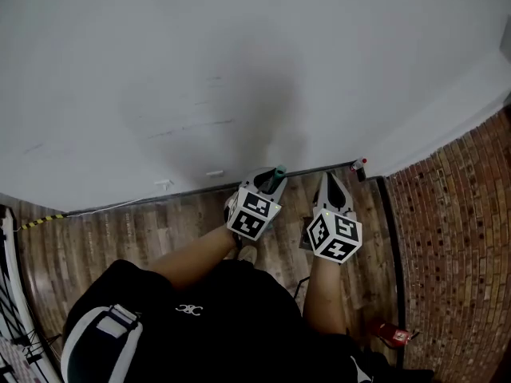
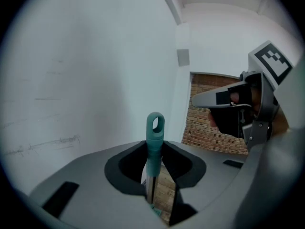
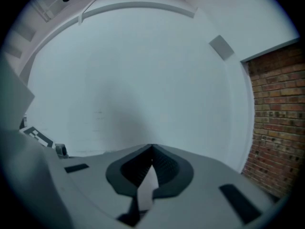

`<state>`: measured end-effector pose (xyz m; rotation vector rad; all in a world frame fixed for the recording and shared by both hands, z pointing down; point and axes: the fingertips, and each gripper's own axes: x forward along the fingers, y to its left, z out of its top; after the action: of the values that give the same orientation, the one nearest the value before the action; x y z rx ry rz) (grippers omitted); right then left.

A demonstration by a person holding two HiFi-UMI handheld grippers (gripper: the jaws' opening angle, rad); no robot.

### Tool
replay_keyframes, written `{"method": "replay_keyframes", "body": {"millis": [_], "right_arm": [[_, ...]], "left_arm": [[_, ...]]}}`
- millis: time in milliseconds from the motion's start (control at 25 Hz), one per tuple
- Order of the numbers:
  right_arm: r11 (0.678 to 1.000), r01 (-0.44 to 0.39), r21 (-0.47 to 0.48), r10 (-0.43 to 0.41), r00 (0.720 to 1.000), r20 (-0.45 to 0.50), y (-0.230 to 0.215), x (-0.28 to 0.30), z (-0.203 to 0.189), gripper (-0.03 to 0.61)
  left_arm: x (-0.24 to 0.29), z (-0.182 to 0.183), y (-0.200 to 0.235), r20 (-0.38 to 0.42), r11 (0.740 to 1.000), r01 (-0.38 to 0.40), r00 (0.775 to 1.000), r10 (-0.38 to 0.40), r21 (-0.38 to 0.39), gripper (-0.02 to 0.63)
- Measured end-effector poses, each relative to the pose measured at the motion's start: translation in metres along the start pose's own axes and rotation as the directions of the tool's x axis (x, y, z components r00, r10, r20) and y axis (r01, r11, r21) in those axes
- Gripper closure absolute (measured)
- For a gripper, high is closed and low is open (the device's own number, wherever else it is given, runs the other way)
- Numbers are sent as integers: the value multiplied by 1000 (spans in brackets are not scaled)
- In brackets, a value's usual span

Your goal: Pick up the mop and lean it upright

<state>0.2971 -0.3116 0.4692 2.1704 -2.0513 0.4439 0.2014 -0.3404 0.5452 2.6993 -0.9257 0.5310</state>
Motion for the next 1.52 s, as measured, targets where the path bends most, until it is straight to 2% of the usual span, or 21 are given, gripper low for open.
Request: {"method": "replay_keyframes", "body": {"millis": [560, 880, 1000, 1240, 1520], "right_arm": [[1000, -2, 27, 2, 1000, -6, 2, 0, -6, 565], [999, -27, -33, 28, 1000, 15, 17, -2, 3, 565], [999, -38, -38, 38, 999, 20, 21, -5, 4, 565], [999, -12, -41, 13, 1000, 22, 11, -15, 4, 565], [999, 51, -11, -51, 998, 36, -18, -32, 4, 565]], "left_arm": [[1, 0, 4, -8, 1000, 10, 1000, -10, 6, 511], [3, 0, 16, 0, 1000, -13, 1000, 13, -16, 511], [8, 1, 31, 0, 999, -42, 999, 42, -28, 511], [17, 5, 65, -8, 988, -95, 995, 94, -120, 511], [25, 3, 110, -29, 968, -213, 977, 211, -130, 511]]}}
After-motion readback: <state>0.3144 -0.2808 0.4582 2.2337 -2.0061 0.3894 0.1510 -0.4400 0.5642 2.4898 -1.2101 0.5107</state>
